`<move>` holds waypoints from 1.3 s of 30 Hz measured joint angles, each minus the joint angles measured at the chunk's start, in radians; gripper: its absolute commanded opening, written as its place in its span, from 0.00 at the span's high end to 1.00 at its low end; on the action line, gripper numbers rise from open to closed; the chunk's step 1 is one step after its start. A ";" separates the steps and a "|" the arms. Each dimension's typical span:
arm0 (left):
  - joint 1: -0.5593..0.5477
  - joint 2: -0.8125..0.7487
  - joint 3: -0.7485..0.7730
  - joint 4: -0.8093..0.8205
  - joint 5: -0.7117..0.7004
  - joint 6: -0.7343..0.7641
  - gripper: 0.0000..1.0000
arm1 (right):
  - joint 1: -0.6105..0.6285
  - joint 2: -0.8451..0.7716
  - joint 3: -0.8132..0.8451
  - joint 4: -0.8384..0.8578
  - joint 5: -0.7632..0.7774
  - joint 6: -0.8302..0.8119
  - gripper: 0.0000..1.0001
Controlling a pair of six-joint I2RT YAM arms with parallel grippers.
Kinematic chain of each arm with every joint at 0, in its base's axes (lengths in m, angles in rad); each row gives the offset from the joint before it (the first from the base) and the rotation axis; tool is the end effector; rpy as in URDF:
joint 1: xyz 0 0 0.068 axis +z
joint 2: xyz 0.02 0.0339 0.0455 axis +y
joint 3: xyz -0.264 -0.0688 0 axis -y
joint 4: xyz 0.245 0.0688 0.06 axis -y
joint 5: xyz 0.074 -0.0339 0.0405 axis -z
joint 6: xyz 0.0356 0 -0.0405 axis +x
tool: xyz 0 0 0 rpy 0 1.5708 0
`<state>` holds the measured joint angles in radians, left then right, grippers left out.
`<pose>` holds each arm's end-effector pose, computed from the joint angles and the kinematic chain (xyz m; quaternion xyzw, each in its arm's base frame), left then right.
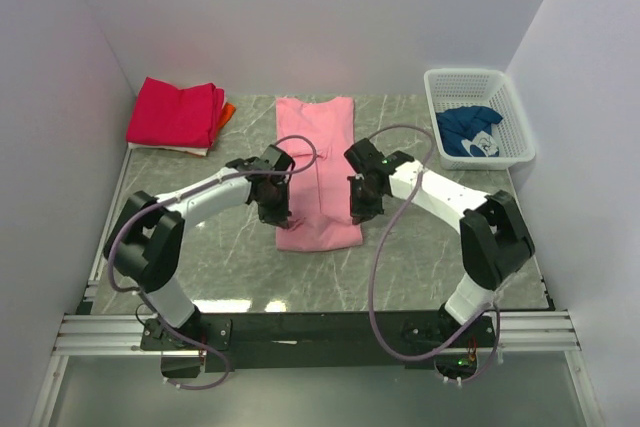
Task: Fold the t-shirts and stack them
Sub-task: Fold the tshirt
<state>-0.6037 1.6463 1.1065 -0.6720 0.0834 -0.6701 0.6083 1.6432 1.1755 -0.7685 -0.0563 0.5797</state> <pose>0.2612 -0.1838 0.1998 -0.0252 0.9828 -0.1391 0.1190 0.2621 0.1850 0.2164 -0.0188 0.9855 0.1162 0.1224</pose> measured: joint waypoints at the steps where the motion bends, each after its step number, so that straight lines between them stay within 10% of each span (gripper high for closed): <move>1: 0.008 0.012 0.013 0.002 0.002 0.007 1.00 | -0.010 0.018 0.021 -0.002 0.000 -0.009 1.00; 39: 0.387 0.603 0.711 -0.081 0.267 0.179 1.00 | -0.234 0.655 0.898 -0.233 -0.079 -0.140 1.00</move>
<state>-0.2165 2.2494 1.8175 -0.7532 0.3508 -0.4908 0.3744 2.2978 2.0739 -1.0016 -0.1352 0.4397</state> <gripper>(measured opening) 0.022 0.009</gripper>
